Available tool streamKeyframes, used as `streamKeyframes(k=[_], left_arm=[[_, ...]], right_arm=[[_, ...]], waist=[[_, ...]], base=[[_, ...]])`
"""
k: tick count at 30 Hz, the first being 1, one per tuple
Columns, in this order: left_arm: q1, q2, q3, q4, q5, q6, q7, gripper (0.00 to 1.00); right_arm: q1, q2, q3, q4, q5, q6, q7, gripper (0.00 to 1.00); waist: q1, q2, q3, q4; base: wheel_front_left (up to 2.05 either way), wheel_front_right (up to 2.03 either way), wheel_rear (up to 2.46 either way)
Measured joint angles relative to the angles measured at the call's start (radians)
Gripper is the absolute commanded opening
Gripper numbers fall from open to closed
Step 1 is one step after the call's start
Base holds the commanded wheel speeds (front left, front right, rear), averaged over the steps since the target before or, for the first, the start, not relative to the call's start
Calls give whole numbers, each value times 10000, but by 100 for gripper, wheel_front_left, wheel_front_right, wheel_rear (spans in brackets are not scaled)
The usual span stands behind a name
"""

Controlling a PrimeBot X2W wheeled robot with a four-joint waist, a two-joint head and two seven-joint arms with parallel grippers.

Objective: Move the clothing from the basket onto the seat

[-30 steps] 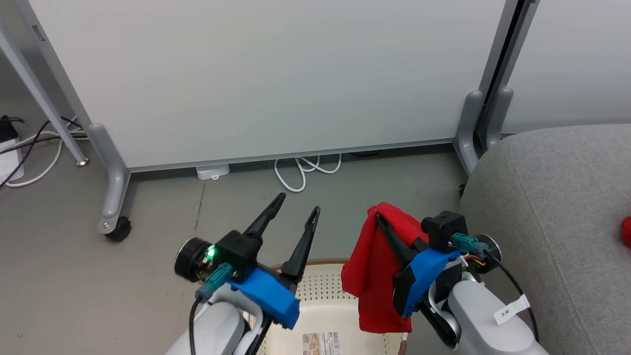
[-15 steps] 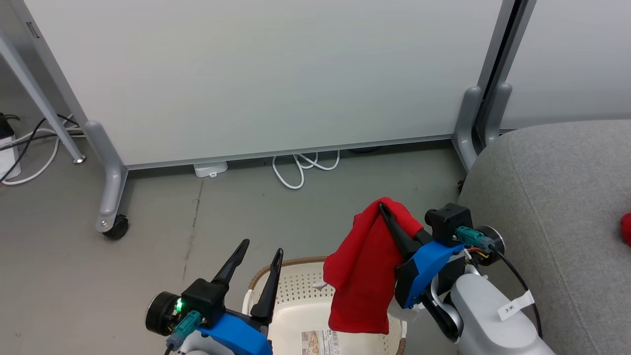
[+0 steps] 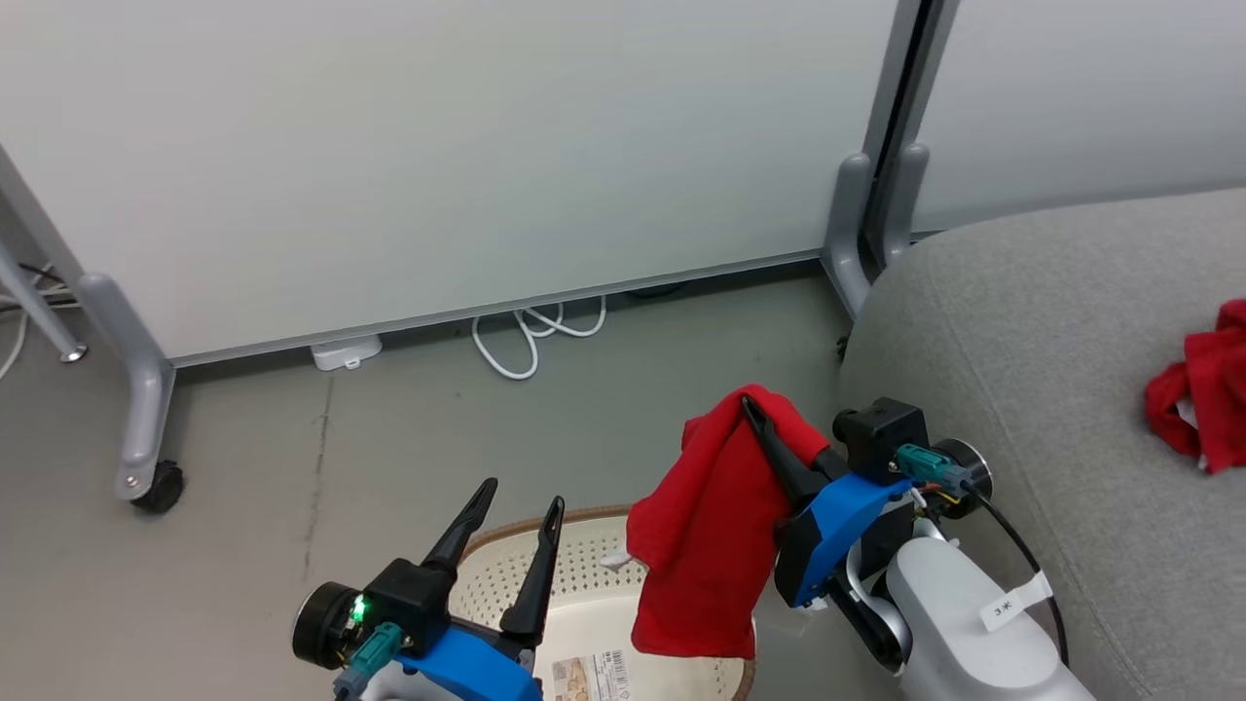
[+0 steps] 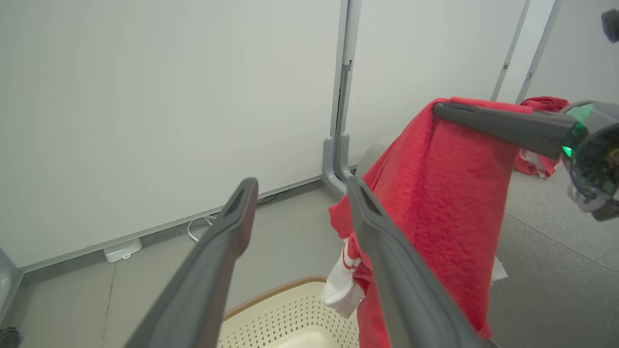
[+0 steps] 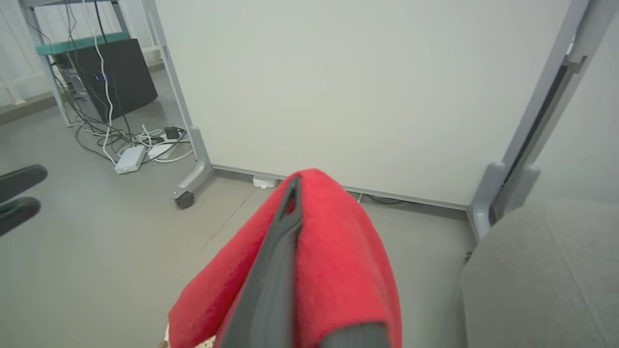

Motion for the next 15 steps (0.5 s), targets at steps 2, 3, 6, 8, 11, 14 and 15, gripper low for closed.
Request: streamKeyframes(k=[2,3,6,8,11,14,15], left_arm=[[-3,-27,21,-2,67,-4,0,100],[-7,-42,29,-10,79,-4,-2,100],[-32,-98,35,-4,144,-8,0,100],[-58,-142,2,0,161,-10,-2,100],[-134,-201,-25,-13,163,-42,-2,100],[-177,-224,-82,-42,161,-59,-2,100],[-192,-222,-109,-44,161,-59,-2,100]], right_arm=[[-3,0,-13,-54,-35,0,25,0],[-6,0,-25,-69,-56,0,31,0],[-7,0,-63,-109,-159,0,48,0],[-9,0,-136,-128,-234,0,79,0],[-11,0,-240,-184,-311,0,109,0],[-12,-2,-307,-270,-345,0,128,0],[-13,0,-332,-293,-372,0,134,0]], waist=[[0,0,24,-274],[0,0,38,-419],[0,0,82,-887],[-1,0,117,-1200],[0,0,176,-1681],[0,0,242,-2172],[-1,0,268,-2340]], base=[[0,0,0],[0,0,0],[0,0,0],[0,0,0],[0,0,0],[0,0,0],[0,0,0]])
